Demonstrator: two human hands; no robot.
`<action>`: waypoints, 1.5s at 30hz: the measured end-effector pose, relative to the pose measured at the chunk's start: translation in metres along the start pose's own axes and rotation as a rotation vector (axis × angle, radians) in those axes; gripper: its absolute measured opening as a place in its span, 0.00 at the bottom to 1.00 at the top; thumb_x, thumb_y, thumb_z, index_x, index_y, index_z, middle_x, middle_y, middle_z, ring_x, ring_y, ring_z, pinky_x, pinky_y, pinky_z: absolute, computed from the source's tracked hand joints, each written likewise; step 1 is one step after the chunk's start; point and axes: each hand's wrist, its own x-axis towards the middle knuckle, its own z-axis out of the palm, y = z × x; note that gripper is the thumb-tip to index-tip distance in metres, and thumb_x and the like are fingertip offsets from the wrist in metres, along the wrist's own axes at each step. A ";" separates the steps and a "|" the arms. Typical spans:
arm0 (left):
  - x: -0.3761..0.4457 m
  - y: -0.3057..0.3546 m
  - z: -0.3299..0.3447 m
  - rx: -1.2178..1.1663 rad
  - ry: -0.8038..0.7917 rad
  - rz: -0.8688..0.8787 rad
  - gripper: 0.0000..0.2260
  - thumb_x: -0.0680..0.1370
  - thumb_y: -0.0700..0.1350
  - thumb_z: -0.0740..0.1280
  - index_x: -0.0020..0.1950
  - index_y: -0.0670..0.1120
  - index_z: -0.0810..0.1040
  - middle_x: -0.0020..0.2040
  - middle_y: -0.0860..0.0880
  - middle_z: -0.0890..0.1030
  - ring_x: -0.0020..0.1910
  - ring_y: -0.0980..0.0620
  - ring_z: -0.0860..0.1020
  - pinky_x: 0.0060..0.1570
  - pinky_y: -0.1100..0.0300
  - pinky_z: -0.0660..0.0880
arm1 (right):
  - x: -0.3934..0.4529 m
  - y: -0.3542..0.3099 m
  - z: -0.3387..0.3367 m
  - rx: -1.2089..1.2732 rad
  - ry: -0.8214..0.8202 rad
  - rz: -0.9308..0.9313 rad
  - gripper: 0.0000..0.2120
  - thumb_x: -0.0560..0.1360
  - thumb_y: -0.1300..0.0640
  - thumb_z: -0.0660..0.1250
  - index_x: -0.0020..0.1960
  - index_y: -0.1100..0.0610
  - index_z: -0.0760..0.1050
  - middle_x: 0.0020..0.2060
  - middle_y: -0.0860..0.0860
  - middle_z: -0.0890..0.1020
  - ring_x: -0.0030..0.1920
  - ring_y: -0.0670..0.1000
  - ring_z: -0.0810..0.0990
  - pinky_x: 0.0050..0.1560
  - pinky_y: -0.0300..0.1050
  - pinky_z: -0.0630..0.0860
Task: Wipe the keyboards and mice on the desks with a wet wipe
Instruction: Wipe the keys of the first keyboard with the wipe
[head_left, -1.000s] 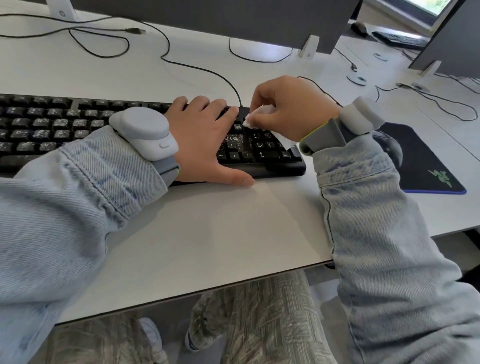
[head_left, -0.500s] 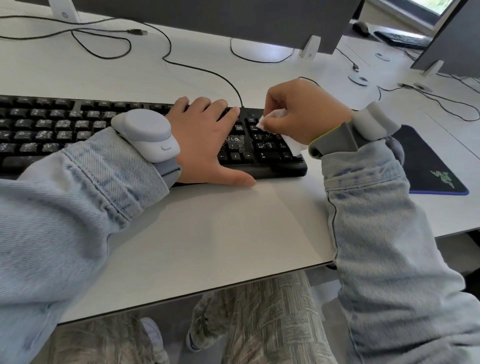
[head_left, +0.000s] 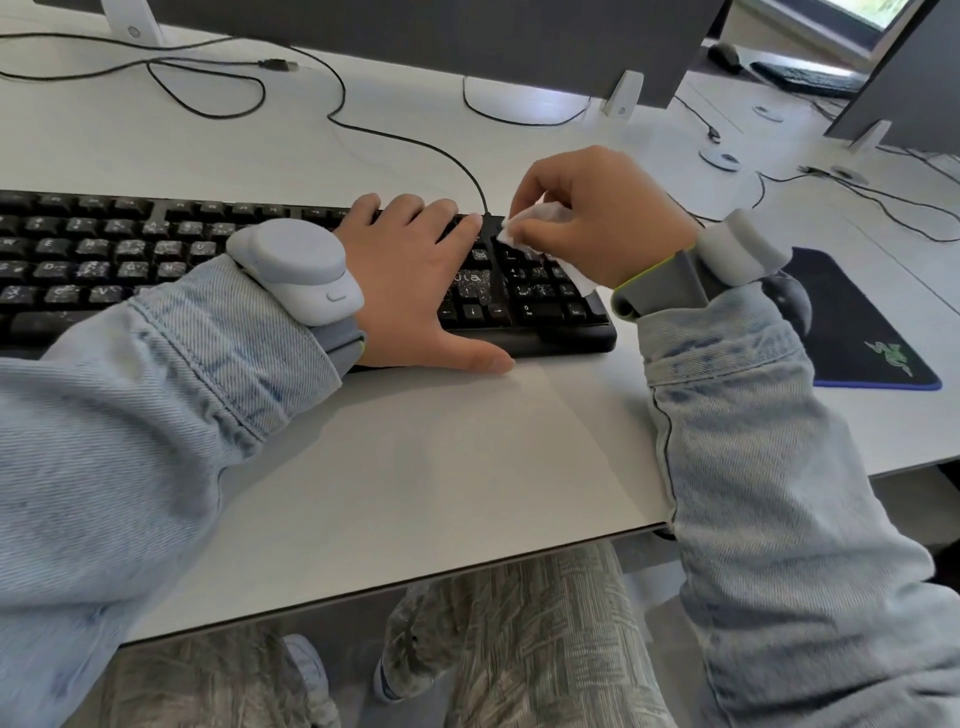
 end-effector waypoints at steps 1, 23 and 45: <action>0.000 0.000 0.000 -0.001 0.002 0.000 0.62 0.57 0.85 0.41 0.81 0.47 0.52 0.78 0.48 0.60 0.75 0.43 0.61 0.74 0.43 0.57 | 0.000 -0.003 0.001 0.004 -0.013 -0.010 0.06 0.70 0.49 0.71 0.43 0.50 0.82 0.31 0.45 0.77 0.32 0.44 0.73 0.34 0.38 0.67; -0.001 0.002 -0.002 -0.008 -0.018 -0.005 0.62 0.57 0.84 0.42 0.81 0.46 0.51 0.78 0.49 0.60 0.75 0.44 0.60 0.75 0.45 0.56 | -0.003 0.010 -0.006 -0.097 -0.069 0.041 0.06 0.71 0.53 0.70 0.43 0.54 0.83 0.37 0.49 0.81 0.39 0.48 0.77 0.35 0.37 0.69; 0.000 0.000 -0.001 0.005 -0.021 0.002 0.61 0.59 0.84 0.45 0.81 0.46 0.51 0.78 0.49 0.59 0.75 0.44 0.59 0.74 0.45 0.57 | -0.006 0.021 -0.011 -0.107 -0.035 0.145 0.04 0.70 0.52 0.71 0.41 0.51 0.81 0.33 0.44 0.76 0.40 0.50 0.76 0.34 0.39 0.67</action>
